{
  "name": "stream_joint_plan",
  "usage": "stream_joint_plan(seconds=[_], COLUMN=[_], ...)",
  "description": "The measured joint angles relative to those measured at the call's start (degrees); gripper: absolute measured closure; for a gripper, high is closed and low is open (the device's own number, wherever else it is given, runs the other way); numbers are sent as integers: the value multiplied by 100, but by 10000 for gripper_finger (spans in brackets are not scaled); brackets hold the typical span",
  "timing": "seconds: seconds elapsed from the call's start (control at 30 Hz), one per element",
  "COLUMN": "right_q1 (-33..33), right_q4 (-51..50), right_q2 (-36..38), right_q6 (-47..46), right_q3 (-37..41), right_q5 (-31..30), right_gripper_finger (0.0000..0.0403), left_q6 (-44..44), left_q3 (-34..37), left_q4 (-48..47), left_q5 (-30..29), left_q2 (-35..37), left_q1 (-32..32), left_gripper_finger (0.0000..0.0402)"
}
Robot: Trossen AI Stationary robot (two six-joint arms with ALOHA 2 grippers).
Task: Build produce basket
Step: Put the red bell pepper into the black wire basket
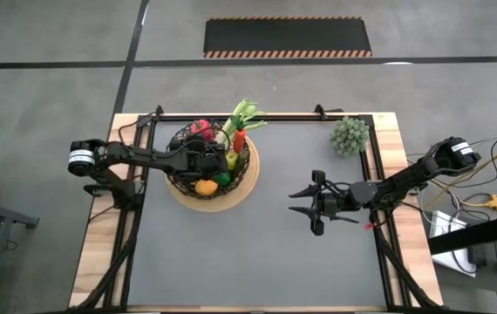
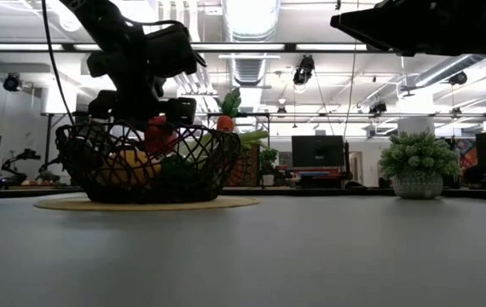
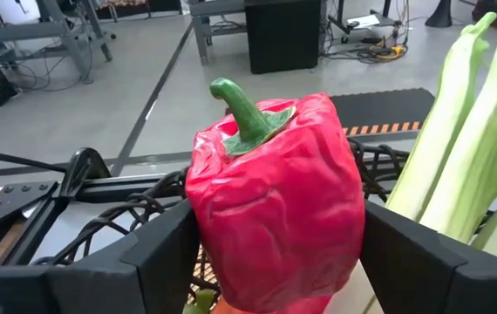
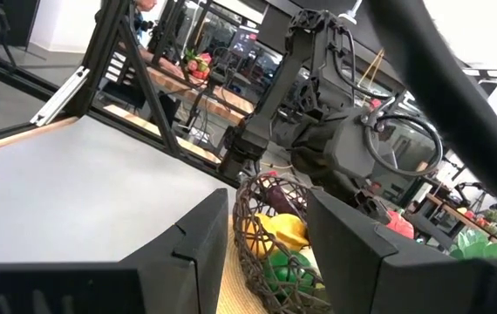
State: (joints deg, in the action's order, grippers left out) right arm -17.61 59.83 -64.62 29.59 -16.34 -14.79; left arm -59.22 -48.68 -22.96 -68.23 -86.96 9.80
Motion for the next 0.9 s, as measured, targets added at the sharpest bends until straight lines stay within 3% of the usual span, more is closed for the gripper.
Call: stream_joint_plan(seconds=[0.9], right_q1=[0], right_q4=[2], right_q2=[7], right_q6=[43], right_q3=[0], right_q5=[-2], right_gripper_finger=[259], left_q6=[-39], left_q3=[290], left_q4=[168], left_q5=[182], left_q2=[0], left_q1=[26], left_gripper_finger=[138])
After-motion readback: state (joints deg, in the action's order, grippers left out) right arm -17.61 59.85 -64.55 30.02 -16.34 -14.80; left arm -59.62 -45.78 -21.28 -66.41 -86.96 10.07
